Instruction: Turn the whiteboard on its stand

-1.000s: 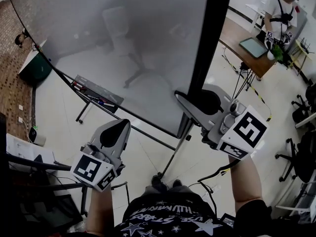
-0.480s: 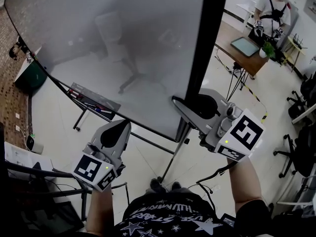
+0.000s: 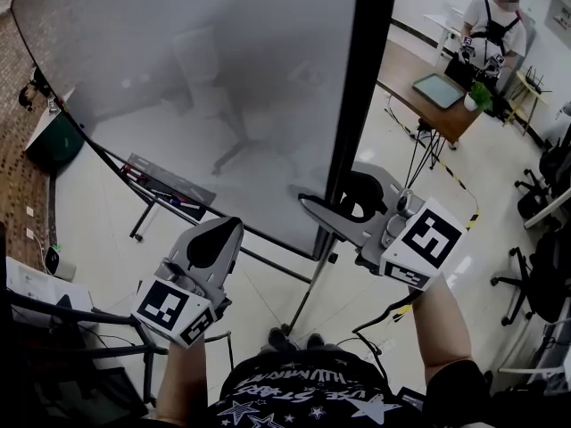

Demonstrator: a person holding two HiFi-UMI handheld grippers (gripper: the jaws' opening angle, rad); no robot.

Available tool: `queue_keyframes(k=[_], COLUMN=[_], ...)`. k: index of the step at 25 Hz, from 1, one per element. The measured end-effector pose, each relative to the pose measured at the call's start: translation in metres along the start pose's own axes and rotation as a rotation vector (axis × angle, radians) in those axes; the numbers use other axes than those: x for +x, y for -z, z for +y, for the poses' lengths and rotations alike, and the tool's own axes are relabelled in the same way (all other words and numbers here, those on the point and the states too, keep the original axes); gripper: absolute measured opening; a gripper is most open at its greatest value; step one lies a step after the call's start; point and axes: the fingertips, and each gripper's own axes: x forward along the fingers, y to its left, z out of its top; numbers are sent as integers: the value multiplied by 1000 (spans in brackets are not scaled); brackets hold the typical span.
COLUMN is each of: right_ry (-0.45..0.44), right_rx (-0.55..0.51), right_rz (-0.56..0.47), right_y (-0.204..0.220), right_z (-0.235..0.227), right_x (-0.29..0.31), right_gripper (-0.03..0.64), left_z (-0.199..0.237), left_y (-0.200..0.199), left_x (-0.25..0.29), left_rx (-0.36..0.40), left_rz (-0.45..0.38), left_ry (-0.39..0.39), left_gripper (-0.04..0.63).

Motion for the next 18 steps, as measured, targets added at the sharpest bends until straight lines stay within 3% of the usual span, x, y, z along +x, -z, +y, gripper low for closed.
queue_keyframes(k=[15, 18], right_ry=[78, 155], right_rx=[-78, -97], right_rz=[50, 22], right_y=[-11, -15], right_z=[7, 7], right_x=[-59, -74], right_gripper=[196, 138], left_z=[-22, -34], left_y=[-17, -20], left_x=[-5, -4], left_rx=[7, -1], left_rz=[-71, -98], left_ry=[16, 21], left_gripper=[5, 5])
